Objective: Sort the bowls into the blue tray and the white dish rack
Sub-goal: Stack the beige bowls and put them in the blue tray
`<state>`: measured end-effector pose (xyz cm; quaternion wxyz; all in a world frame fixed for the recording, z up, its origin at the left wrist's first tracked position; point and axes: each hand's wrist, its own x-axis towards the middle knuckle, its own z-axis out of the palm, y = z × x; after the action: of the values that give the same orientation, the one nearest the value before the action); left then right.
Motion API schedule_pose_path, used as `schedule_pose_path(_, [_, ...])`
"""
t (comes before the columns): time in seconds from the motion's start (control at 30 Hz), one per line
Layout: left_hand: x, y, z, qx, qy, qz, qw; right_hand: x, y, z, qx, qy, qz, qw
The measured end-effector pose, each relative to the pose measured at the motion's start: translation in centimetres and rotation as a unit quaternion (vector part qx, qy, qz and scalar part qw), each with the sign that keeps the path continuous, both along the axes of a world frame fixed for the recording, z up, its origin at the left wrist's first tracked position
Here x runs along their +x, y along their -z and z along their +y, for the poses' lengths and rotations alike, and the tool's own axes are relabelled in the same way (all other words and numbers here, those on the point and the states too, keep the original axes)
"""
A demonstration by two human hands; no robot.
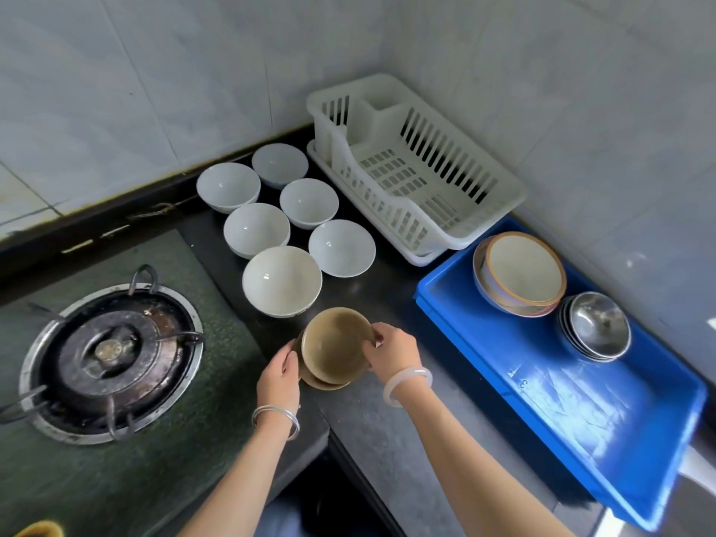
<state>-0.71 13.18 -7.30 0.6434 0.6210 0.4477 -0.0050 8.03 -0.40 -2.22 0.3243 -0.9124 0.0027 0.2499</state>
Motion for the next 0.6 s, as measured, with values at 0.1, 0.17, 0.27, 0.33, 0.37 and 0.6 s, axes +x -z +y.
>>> schedule_pose_path(0.1, [-0.1, 0.1, 0.0, -0.016, -0.017, -0.009, 1.0, -0.3, 0.2, 0.8, -0.013, -0.017, -0.004, 1.0])
schedule_pose_path(0.17, [-0.1, 0.1, 0.0, -0.013, -0.01, -0.01, 1.0, -0.6, 0.5, 1.1, -0.017, -0.015, -0.004, 1.0])
schedule_pose_path(0.27, [0.0, 0.3, 0.1, 0.011, 0.011, 0.002, 1.0, -0.8, 1.0, 1.1, -0.022, -0.002, -0.012, 1.0])
schedule_pose_path(0.33, [0.0, 0.5, 0.2, 0.021, 0.026, 0.007, 0.999, -0.8, 1.4, 0.8, -0.024, 0.005, -0.012, 1.0])
schedule_pose_path(0.37, [0.0, 0.6, 0.3, 0.022, 0.027, 0.007, 0.999, -0.7, 1.5, 0.6, -0.016, 0.013, 0.001, 1.0])
schedule_pose_path(0.6, [0.5, 0.1, -0.1, 0.019, 0.025, -0.002, 1.0, -0.8, 2.3, -0.1, 0.127, 0.129, 0.148, 0.972])
